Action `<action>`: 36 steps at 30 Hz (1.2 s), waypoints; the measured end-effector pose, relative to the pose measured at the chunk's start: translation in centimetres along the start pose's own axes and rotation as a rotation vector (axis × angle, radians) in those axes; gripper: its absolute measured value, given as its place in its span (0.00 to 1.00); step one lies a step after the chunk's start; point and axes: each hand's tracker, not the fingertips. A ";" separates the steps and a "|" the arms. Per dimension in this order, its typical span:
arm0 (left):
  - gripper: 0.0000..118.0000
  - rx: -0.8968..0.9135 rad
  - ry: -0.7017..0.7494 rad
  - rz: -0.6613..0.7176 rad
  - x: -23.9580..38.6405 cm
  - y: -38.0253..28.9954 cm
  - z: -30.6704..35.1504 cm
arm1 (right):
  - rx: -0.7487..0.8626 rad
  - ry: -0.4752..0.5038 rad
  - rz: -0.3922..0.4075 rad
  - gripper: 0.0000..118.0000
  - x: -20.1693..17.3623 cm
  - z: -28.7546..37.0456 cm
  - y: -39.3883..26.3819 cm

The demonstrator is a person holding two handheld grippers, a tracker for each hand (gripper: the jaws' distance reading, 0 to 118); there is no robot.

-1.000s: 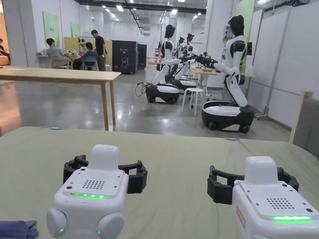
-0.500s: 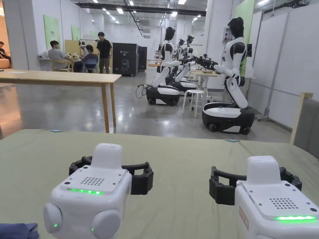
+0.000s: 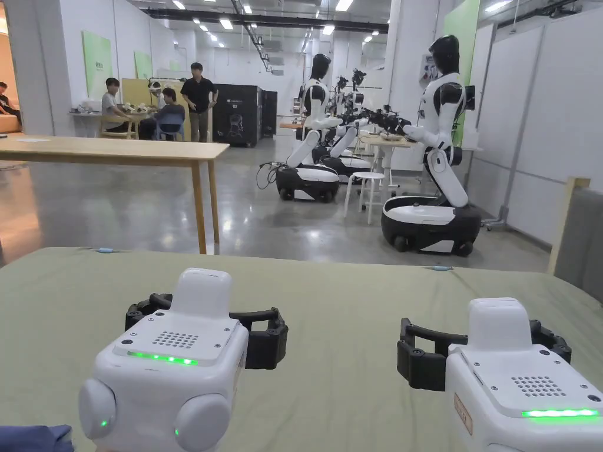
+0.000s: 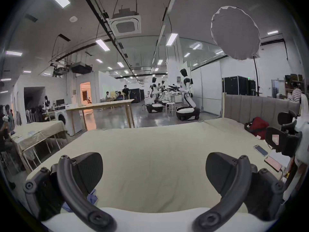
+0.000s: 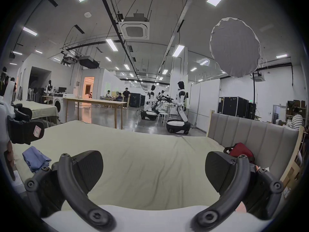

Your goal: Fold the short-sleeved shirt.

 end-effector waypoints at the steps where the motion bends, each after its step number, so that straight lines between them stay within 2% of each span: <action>1: 1.00 0.003 0.000 -0.006 0.1 0.0 0.1 | -0.003 0.001 -0.004 1.00 0.1 0.0 0.0; 29: 1.00 -0.014 -0.032 0.007 0.7 0.8 1.0 | -0.008 -0.002 -0.007 1.00 0.0 0.8 0.2; 31: 1.00 0.002 0.011 0.028 0.8 0.5 0.8 | -0.005 0.004 -0.004 1.00 -0.2 0.9 0.2; 34: 1.00 -0.067 -0.013 0.074 0.2 0.7 0.2 | -0.002 0.013 -0.008 1.00 -0.3 1.0 0.2; 36: 1.00 -0.040 0.015 0.072 0.0 0.9 0.2 | 0.000 0.017 -0.004 1.00 -0.3 1.1 0.1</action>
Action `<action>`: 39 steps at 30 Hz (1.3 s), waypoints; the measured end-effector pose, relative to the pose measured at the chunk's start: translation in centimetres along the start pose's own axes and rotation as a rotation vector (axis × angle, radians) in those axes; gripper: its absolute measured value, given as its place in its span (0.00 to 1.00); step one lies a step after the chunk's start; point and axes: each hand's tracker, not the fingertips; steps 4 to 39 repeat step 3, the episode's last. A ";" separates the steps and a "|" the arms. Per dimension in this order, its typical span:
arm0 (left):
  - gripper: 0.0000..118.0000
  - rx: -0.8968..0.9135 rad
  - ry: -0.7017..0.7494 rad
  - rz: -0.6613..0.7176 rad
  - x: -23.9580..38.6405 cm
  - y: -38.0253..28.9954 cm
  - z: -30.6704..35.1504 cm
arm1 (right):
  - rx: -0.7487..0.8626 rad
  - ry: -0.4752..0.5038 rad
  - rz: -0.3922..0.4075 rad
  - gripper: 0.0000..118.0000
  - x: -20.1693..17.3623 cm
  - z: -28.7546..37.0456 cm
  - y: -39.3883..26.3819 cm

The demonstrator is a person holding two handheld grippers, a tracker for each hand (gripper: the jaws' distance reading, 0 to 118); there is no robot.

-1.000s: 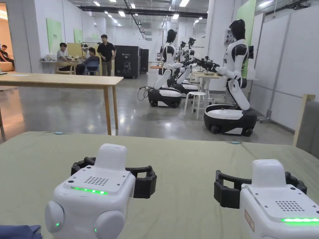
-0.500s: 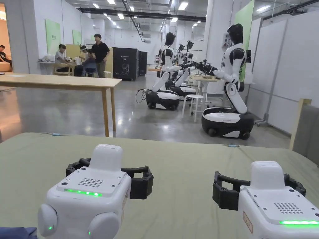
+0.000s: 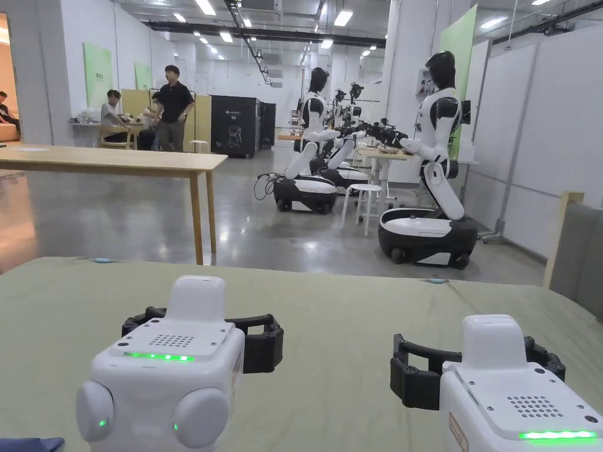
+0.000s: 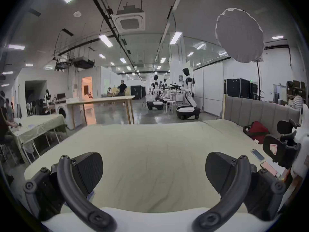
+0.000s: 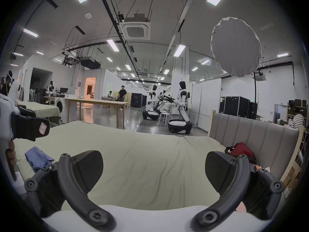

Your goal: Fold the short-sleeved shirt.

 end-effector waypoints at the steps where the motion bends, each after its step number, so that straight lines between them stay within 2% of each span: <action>1: 1.00 0.015 0.018 -0.021 0.0 0.1 0.0 | 0.000 -0.001 0.003 1.00 0.0 0.0 0.0; 3: 1.00 0.070 0.038 -0.035 0.1 0.0 0.3 | 0.001 0.000 0.001 1.00 0.0 0.1 0.2; 39: 1.00 0.070 0.038 -0.035 0.1 0.0 0.3 | 0.001 0.000 0.001 1.00 0.0 0.1 0.2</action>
